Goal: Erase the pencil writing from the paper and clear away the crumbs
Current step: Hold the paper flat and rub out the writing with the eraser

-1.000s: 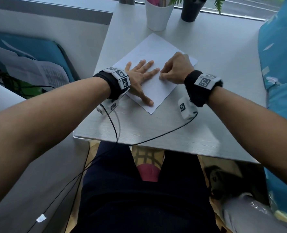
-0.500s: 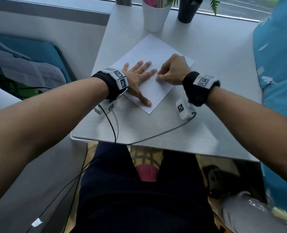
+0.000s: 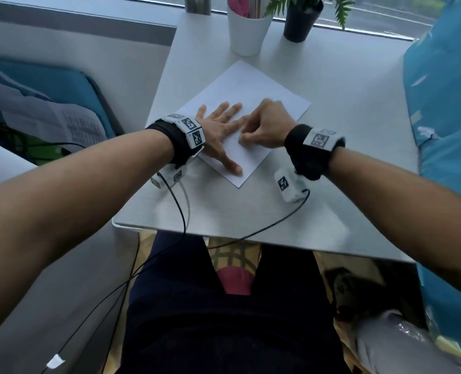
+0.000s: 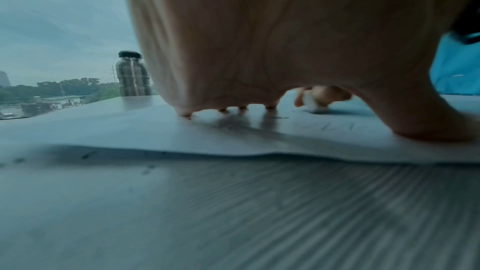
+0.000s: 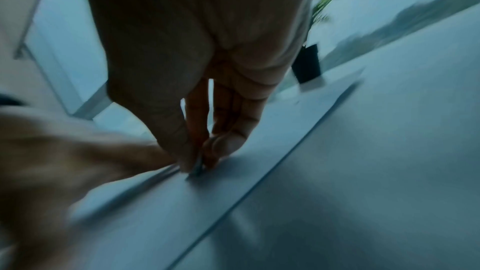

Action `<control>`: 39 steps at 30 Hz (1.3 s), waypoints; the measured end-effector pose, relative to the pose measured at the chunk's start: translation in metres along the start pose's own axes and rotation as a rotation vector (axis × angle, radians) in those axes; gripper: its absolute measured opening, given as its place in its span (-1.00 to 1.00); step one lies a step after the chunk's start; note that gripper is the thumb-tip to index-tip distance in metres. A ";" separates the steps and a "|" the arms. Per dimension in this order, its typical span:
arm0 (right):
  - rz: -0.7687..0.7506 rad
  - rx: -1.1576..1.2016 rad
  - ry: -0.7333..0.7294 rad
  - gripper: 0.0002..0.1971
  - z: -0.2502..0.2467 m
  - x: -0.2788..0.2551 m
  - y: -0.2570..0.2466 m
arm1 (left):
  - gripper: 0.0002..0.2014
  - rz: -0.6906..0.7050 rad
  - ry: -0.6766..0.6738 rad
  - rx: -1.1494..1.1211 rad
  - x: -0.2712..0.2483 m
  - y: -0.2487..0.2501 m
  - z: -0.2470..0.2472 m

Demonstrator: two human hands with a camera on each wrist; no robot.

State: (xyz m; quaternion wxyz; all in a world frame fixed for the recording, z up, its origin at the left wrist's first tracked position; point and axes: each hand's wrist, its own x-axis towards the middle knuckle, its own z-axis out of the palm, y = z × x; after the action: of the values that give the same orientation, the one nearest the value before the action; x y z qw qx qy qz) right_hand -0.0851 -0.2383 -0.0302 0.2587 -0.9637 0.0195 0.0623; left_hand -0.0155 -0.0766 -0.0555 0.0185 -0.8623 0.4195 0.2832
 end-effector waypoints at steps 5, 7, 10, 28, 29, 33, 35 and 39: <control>-0.011 0.001 -0.008 -0.94 0.007 0.002 -0.006 | 0.42 0.002 -0.005 -0.017 -0.002 0.001 0.000; -0.039 -0.006 -0.036 -0.95 0.006 0.000 -0.005 | 0.43 0.003 0.003 -0.004 -0.002 0.001 0.000; 0.098 0.029 0.094 -0.92 -0.008 0.013 0.007 | 0.44 -0.004 0.010 0.001 -0.002 0.002 0.000; 0.117 0.072 0.062 -0.94 0.002 0.008 0.000 | 0.45 -0.012 0.027 0.017 0.000 0.001 0.003; 0.092 0.083 -0.008 -0.95 0.005 0.002 -0.003 | 0.45 -0.012 0.030 0.026 0.000 0.001 0.004; 0.157 0.080 0.045 -0.89 -0.013 0.001 0.020 | 0.41 -0.013 0.019 0.048 0.000 0.002 0.003; 0.175 0.016 0.125 -0.91 -0.022 0.004 0.033 | 0.33 -0.014 -0.005 0.081 -0.001 0.002 0.002; 0.183 -0.079 0.106 -0.91 -0.014 0.002 0.039 | -0.07 -0.081 0.059 0.250 -0.009 0.010 -0.006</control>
State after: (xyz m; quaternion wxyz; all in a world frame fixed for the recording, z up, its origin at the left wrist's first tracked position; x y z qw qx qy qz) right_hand -0.0847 -0.2794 -0.0379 0.2123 -0.9693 0.1188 0.0354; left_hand -0.0242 -0.0780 -0.0442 0.1247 -0.8774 0.4167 0.2023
